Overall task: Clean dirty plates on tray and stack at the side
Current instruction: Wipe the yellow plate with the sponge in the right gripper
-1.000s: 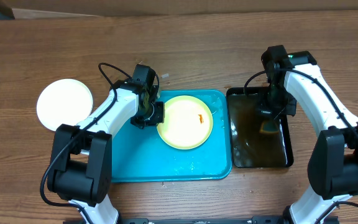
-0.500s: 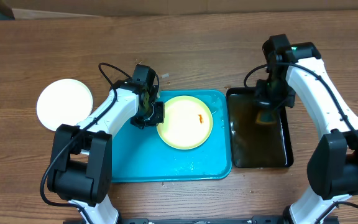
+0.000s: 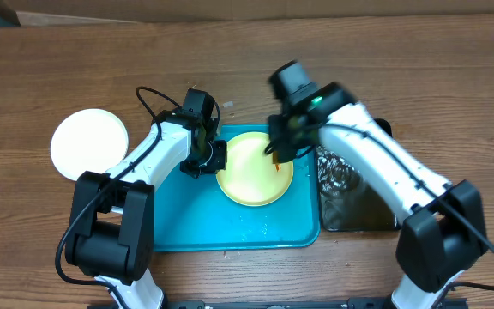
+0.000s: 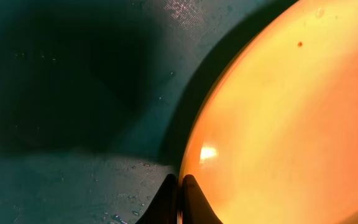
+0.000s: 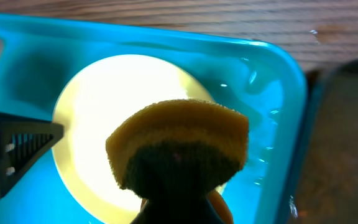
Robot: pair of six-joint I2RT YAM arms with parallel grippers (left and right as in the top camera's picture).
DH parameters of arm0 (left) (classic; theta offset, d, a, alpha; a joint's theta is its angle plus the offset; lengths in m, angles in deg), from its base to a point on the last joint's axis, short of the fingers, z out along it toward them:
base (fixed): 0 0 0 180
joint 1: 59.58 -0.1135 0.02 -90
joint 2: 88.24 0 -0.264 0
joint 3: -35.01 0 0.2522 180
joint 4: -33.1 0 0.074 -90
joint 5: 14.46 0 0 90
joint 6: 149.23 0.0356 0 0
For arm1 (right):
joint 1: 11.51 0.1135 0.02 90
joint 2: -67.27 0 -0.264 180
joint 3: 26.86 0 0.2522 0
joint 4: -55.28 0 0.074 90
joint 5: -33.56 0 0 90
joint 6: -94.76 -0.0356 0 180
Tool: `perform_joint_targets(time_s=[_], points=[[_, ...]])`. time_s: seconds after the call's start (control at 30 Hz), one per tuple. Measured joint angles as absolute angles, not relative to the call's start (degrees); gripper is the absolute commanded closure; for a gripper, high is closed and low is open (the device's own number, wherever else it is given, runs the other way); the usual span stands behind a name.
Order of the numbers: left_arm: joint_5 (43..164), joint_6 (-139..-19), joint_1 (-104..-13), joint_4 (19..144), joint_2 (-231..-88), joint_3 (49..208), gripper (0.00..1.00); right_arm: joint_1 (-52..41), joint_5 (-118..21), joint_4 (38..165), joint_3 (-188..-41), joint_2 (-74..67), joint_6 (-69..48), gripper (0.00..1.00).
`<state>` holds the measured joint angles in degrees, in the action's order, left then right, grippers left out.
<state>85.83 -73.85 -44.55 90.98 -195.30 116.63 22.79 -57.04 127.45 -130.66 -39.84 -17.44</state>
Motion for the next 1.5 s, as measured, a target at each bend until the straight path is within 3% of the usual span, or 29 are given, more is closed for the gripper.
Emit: perform_joint_targets(time_s=[0.2,0.53,1.17,1.5], points=[[85.8,-73.8,-44.6,91.0,-195.3,116.6,0.96,28.5,-68.1,126.9,-130.7,-41.2,-19.4,0.96],[85.8,-73.8,-44.6,91.0,-195.3,116.6,0.96,29.0,-77.3,127.1,-130.6,-52.0,-20.8,0.96],[85.8,-73.8,-44.6,91.0,-195.3,116.6,0.95,29.0,-72.7,123.1,-127.1,-53.2,-23.8,0.96],[85.6,-73.8,-44.6,91.1,-195.3,116.6,0.95,28.2,-63.7,121.8,-127.1,-53.2,-23.4,0.96]])
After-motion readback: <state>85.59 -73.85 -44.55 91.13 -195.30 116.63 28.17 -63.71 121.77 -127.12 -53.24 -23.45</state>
